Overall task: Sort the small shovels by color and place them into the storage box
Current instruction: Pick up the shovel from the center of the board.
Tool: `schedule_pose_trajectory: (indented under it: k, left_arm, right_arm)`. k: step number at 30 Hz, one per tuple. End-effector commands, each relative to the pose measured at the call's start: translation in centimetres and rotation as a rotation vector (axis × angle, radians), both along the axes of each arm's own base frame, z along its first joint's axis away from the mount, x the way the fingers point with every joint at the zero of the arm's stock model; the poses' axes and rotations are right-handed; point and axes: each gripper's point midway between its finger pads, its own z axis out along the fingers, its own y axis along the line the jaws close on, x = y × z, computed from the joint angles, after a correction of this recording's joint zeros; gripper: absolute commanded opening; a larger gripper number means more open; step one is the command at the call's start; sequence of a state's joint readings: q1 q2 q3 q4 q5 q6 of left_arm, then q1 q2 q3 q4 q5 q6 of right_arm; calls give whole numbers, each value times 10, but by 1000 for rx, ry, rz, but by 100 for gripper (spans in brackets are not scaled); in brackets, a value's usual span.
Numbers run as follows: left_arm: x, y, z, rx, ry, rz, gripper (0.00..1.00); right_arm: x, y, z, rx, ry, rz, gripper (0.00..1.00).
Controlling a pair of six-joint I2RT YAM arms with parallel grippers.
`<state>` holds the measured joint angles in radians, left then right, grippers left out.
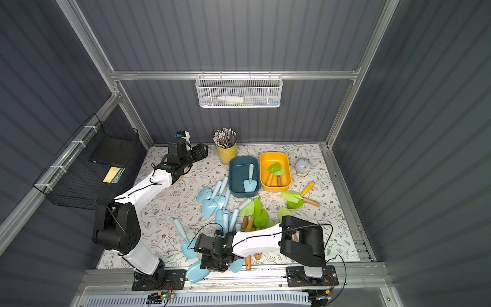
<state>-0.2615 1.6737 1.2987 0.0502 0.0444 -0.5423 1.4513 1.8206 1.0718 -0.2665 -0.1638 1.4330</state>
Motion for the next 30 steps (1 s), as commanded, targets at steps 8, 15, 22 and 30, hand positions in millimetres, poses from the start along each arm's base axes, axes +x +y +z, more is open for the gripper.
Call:
schedule_pose_trajectory:
  k: [8, 15, 22, 30]
  left_arm:
    - [-14, 1, 24, 0, -56, -6, 79]
    - [-14, 1, 21, 2, -50, -8, 80]
    - [-14, 1, 20, 4, -49, -7, 80]
    - [-15, 0, 13, 8, -31, -18, 81]
  right_arm:
    - [62, -21, 3, -12, -62, -209, 49]
    - [76, -22, -5, -81, -69, -175, 41]
    - [75, -7, -20, -158, -63, -69, 36]
    - [93, 3, -10, -133, -103, -48, 1]
